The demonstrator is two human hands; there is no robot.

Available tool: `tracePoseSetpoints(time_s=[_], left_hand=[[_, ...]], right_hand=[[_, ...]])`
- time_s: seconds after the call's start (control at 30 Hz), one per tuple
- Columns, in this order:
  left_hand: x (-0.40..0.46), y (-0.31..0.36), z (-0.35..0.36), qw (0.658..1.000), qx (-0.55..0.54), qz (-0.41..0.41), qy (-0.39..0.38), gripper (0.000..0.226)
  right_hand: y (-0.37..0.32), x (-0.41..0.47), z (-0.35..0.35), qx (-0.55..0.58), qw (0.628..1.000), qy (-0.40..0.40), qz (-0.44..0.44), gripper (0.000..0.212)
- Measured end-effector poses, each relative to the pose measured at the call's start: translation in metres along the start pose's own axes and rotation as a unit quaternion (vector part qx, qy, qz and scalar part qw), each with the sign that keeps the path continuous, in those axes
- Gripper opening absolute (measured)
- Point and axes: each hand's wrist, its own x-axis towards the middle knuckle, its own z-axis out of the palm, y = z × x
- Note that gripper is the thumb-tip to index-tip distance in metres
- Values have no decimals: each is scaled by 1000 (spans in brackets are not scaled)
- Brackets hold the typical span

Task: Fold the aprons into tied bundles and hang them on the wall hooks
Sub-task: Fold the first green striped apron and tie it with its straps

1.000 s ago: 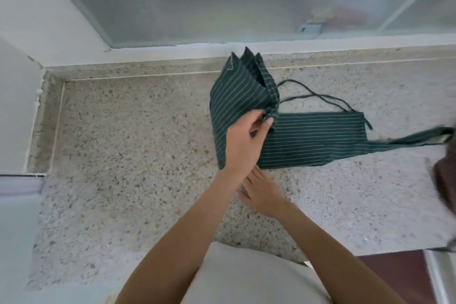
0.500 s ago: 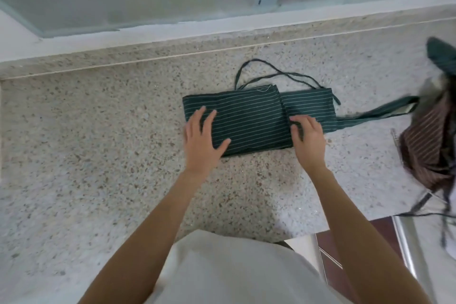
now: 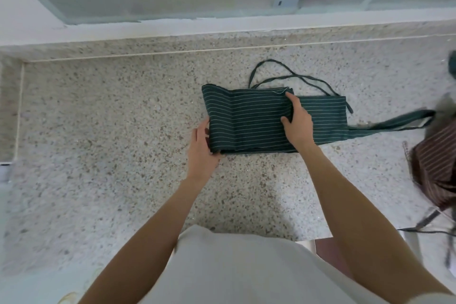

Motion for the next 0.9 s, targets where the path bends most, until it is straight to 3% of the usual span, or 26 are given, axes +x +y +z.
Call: tracePoseSetpoints(time_s=[0.1, 0.2, 0.33, 0.57, 0.83, 0.9], left_hand=[[8, -5, 4, 996, 60, 65, -14, 73], [15, -18, 6, 970, 167, 155, -80, 69], [22, -30, 8, 948, 202, 211, -124, 57], [28, -29, 6, 917, 262, 255, -163, 60], [29, -17, 9, 885, 335, 263, -188, 65], [33, -14, 6, 895, 307, 252, -203, 64]], right_hand=[[2, -8, -24, 5, 995, 97, -26, 56], [34, -27, -48, -23, 983, 175, 43, 53], [82, -48, -38, -57, 979, 126, 150, 47], [103, -39, -36, -89, 977, 183, 68, 46], [110, -19, -29, -86, 981, 143, 101, 49], [107, -22, -29, -110, 977, 145, 108, 50]])
